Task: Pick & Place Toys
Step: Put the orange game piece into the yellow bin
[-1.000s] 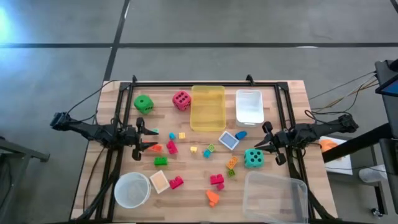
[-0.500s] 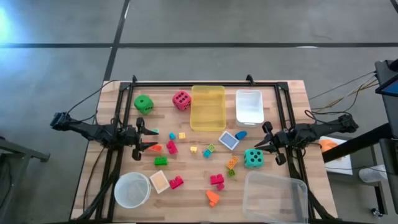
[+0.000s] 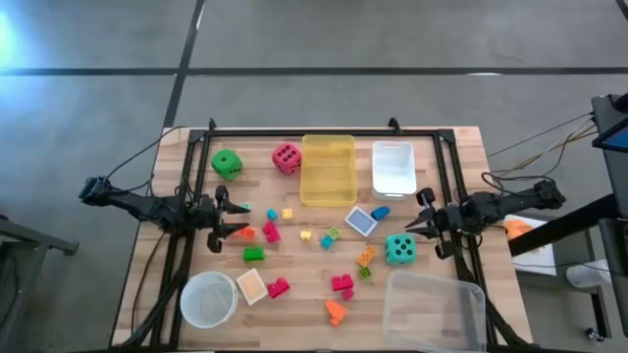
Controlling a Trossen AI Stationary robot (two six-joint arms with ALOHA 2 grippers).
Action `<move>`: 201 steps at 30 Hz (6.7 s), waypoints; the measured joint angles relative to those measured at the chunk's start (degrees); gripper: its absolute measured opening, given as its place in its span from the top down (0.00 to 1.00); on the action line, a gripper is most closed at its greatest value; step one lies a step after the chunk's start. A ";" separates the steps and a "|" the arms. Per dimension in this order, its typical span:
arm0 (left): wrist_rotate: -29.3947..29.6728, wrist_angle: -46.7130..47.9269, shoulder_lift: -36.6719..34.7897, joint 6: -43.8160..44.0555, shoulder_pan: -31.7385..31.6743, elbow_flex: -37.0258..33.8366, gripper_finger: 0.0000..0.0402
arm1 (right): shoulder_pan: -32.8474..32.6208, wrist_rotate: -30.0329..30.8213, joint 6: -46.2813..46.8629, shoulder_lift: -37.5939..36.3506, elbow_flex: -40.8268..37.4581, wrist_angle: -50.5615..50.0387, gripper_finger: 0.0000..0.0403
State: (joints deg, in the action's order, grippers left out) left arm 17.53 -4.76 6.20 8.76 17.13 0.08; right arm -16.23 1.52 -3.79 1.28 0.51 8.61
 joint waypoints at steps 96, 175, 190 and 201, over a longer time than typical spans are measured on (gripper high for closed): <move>-8.52 78.13 67.32 66.14 -1.57 48.45 0.50 | 0.13 12.10 3.80 39.69 22.54 6.78 0.92; -9.67 67.26 71.69 64.96 -4.59 40.00 0.62 | 1.51 15.47 -13.20 55.12 24.61 19.07 0.31; -9.58 67.48 71.69 63.18 -4.53 40.46 0.99 | 1.51 15.56 -13.21 55.12 24.59 18.62 0.31; -5.27 71.21 71.65 62.64 -4.53 46.75 1.00 | 1.51 15.56 -11.00 55.12 24.59 18.15 0.31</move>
State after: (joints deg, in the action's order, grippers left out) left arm 12.26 66.45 77.84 71.40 12.60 46.83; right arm -14.72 17.08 -14.79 56.40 25.10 26.76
